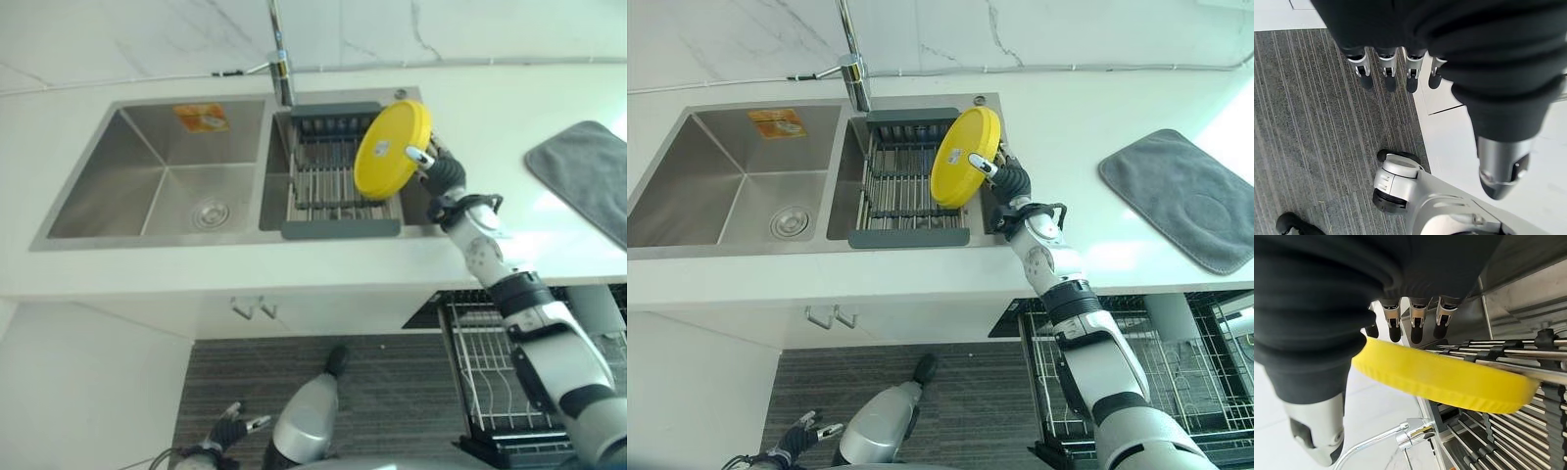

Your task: Place the dishes in the dishwasher.

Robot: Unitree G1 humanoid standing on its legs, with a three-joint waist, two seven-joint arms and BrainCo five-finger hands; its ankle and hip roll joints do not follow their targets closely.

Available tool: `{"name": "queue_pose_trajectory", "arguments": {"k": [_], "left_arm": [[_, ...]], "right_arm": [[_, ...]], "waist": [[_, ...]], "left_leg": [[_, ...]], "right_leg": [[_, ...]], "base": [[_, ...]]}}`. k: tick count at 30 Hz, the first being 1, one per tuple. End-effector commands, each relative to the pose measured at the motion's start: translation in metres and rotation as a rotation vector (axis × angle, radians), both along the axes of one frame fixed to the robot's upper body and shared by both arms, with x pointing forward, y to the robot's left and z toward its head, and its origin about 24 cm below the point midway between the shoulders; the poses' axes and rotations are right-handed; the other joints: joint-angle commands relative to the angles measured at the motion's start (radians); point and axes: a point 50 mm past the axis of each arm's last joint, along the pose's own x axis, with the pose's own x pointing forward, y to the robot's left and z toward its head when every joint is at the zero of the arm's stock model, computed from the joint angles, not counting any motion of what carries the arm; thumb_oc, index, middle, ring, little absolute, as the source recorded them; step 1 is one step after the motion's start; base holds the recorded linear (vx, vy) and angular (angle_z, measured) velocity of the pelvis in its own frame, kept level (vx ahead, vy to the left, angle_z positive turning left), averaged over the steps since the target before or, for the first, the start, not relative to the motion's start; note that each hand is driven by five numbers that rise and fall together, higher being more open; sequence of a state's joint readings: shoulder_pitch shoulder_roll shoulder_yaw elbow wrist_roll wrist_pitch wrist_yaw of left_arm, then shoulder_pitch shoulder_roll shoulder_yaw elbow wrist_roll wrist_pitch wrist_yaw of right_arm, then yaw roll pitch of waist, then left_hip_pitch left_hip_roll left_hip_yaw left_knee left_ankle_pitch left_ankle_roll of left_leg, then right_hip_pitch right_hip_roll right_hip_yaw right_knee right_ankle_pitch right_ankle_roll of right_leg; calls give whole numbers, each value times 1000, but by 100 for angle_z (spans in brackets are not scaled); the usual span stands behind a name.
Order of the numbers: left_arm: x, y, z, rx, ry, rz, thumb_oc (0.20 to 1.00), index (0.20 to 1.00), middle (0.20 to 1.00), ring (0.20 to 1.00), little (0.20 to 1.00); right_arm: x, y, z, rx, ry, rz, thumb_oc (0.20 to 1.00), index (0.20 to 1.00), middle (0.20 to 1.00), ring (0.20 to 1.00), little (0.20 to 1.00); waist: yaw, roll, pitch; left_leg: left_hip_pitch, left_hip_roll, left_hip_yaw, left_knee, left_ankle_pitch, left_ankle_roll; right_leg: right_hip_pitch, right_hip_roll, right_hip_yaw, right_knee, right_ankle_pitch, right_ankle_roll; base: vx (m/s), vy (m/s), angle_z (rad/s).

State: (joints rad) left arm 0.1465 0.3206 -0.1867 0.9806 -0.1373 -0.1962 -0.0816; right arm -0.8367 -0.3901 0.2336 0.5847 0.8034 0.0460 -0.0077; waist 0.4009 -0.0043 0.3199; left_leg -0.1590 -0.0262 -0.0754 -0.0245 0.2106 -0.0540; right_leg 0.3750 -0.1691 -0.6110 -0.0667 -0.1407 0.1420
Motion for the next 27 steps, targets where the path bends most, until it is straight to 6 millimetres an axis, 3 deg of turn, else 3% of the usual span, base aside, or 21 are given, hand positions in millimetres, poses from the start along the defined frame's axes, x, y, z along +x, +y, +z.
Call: {"name": "queue_pose_trajectory", "arguments": {"k": [1, 16, 19, 27], "left_arm": [[-14, 3, -2, 18, 44, -64, 1000, 1000, 1000, 1000, 1000], [-10, 4, -1, -1, 45, -50, 1000, 1000, 1000, 1000, 1000], [-8, 2, 1, 44, 41, -170, 1000, 1000, 1000, 1000, 1000], [-1, 1, 4, 57, 26, -235, 1000, 1000, 1000, 1000, 1000]], "right_arm": [[2, 3, 23, -77, -87, 24, 1000, 1000, 1000, 1000, 1000], [7, 10, 28, -107, -61, 10, 1000, 1000, 1000, 1000, 1000], [10, 6, 31, -116, -52, -18, 1000, 1000, 1000, 1000, 1000], [16, -2, 33, -139, -37, -51, 1000, 1000, 1000, 1000, 1000]], "waist": [[31, 68, -79], [42, 70, -73], [46, 70, -69], [54, 79, -51]], "left_leg": [[93, 96, -18, -44, -106, -54], [87, 84, -31, -46, -105, -44], [83, 81, -36, -45, -103, -42], [76, 74, -43, -46, -100, -37]], "right_leg": [[-141, -2, 36, 151, -41, -60], [-138, -17, 29, 153, -37, -48], [-141, -19, 29, 159, -38, -46], [-151, -29, 26, 172, -39, -40]], "base": [[0, 0, 0], [8, 7, 1], [14, 29, 5], [-4, 20, 3]]}}
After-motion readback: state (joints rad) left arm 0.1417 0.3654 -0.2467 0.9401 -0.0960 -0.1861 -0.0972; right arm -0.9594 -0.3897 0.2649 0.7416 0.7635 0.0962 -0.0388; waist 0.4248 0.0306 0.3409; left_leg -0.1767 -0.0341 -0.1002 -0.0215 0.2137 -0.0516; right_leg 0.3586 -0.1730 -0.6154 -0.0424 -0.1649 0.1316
